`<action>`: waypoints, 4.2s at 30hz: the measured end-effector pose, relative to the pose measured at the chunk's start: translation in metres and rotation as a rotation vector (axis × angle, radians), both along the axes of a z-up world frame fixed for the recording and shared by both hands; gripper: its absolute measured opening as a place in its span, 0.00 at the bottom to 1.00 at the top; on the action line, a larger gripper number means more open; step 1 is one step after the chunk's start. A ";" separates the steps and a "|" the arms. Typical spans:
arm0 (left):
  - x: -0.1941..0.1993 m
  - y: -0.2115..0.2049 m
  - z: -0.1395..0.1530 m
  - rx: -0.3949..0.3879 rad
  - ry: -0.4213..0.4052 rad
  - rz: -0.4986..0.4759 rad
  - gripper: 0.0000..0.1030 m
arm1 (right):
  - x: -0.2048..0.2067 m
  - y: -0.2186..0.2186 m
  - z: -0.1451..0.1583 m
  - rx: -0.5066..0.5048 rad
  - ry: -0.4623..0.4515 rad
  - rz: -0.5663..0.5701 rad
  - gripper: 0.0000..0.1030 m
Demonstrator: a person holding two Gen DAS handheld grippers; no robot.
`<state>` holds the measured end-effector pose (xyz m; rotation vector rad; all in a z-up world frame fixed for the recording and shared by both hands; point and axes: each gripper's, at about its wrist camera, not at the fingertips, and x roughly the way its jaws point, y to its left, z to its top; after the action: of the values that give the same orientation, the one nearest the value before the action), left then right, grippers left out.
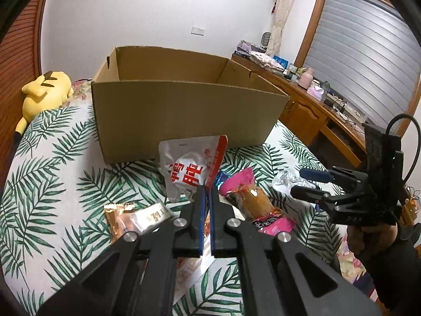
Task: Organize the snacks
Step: 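Lift the spicy strip bag with the left gripper while the right gripper grasps the white blue-text pouch, then carry both bags toward the box, then open both grippers over the box to drop the bags, then move both grippers back to the snack pile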
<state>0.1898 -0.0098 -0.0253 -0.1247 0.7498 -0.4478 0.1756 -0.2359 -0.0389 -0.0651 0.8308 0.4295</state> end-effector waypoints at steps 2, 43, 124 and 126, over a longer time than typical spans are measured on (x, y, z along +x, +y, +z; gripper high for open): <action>0.000 -0.001 0.002 -0.002 -0.003 -0.004 0.00 | 0.000 0.001 -0.001 -0.004 0.004 0.004 0.60; -0.016 -0.010 0.035 -0.025 -0.064 -0.063 0.00 | 0.002 0.015 -0.019 -0.049 0.080 0.051 0.52; 0.081 0.000 0.049 0.270 -0.104 0.038 0.38 | 0.056 0.046 0.080 0.097 -0.188 0.033 0.62; 0.069 0.002 0.040 0.265 -0.083 0.030 0.38 | 0.048 0.048 0.069 0.097 -0.158 0.034 0.62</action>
<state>0.2587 -0.0075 0.0146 0.1301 0.7178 -0.3196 0.2237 -0.1879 0.0303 -0.0229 0.6530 0.4894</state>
